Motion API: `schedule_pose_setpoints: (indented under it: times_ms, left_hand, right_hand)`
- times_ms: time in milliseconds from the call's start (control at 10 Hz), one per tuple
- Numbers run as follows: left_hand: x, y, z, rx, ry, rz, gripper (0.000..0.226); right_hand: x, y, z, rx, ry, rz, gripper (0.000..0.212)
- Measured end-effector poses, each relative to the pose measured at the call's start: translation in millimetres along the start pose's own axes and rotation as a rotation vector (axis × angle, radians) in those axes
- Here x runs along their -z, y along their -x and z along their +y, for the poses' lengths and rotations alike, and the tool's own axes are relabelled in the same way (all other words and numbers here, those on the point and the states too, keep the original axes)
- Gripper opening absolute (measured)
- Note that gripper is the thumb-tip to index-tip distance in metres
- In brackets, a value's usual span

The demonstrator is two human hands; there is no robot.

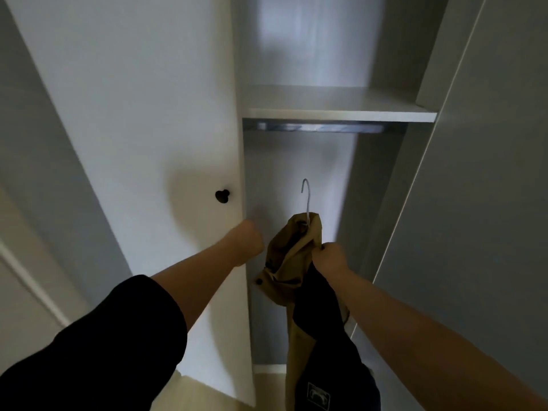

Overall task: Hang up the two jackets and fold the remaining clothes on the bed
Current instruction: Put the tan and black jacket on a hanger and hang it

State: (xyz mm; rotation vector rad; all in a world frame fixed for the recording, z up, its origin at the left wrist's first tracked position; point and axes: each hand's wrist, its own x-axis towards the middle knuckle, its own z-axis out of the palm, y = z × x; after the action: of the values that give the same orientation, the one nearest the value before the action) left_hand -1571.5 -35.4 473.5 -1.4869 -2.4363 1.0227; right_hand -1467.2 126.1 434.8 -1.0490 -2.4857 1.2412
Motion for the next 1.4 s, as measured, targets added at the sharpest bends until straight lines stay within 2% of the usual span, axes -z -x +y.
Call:
schedule_pose_setpoints:
  times_ms: [100, 200, 300, 400, 500, 600, 700, 800, 900, 1000, 1100, 1200, 1300, 1400]
  left_hand:
    - [-4.2, 45.3, 19.3, 0.087, 0.118, -0.058, 0.019]
    - [-13.5, 97.7, 29.8, 0.055, 0.013, -0.106, 0.022]
    - [-16.4, 154.2, 37.3, 0.065, 0.055, -0.190, 0.027]
    - [-27.7, 197.1, 30.8, 0.130, 0.137, -0.182, 0.024]
    - [-37.9, 247.0, 26.9, 0.107, 0.152, -0.269, 0.024]
    - [-59.9, 281.4, 24.4, 0.253, 0.315, -0.360, 0.027]
    - [-78.0, 306.1, 8.1, 0.241, 0.267, -0.347, 0.029]
    - [-99.7, 321.6, -5.1, 0.132, 0.060, -0.242, 0.029]
    - [-110.3, 344.4, -17.6, 0.155, 0.175, -0.119, 0.025]
    - [-125.4, 364.7, -32.6, 0.224, 0.206, -0.156, 0.021]
    - [-142.0, 379.3, -54.7, 0.253, 0.159, -0.108, 0.020]
    - [-154.1, 383.4, -69.1, 0.341, 0.293, -0.084, 0.020]
    - [-161.2, 379.4, -83.5, 0.323, 0.351, -0.171, 0.022]
    - [-158.0, 371.2, -95.3, 0.295, 0.544, -0.213, 0.036]
  right_hand:
    - [-8.2, 37.9, 9.5, 0.047, -0.011, -0.013, 0.037]
    - [-15.5, 75.9, 16.6, 0.112, -0.054, -0.029, 0.026]
    - [-25.7, 116.8, 20.4, 0.122, -0.051, -0.074, 0.018]
    - [-39.3, 148.3, 16.3, 0.144, -0.058, -0.113, 0.027]
    - [-51.6, 175.6, 3.7, 0.116, -0.126, -0.128, 0.031]
    - [-67.0, 200.5, -14.4, 0.109, -0.164, -0.144, 0.035]
    - [-88.7, 221.8, -38.4, 0.115, -0.175, -0.150, 0.032]
    - [-116.1, 242.3, -64.6, 0.100, -0.191, -0.168, 0.029]
    - [-145.0, 259.9, -88.8, 0.109, -0.180, -0.176, 0.031]
    - [-169.2, 274.5, -109.6, 0.129, -0.186, -0.174, 0.025]
    - [-187.7, 283.4, -125.8, 0.132, -0.223, -0.168, 0.028]
    - [-196.6, 287.2, -138.5, 0.079, -0.271, -0.142, 0.025]
    - [-194.1, 283.6, -148.4, -0.069, -0.383, -0.125, 0.025]
    - [-185.3, 278.9, -156.6, -0.214, -0.540, -0.151, 0.014]
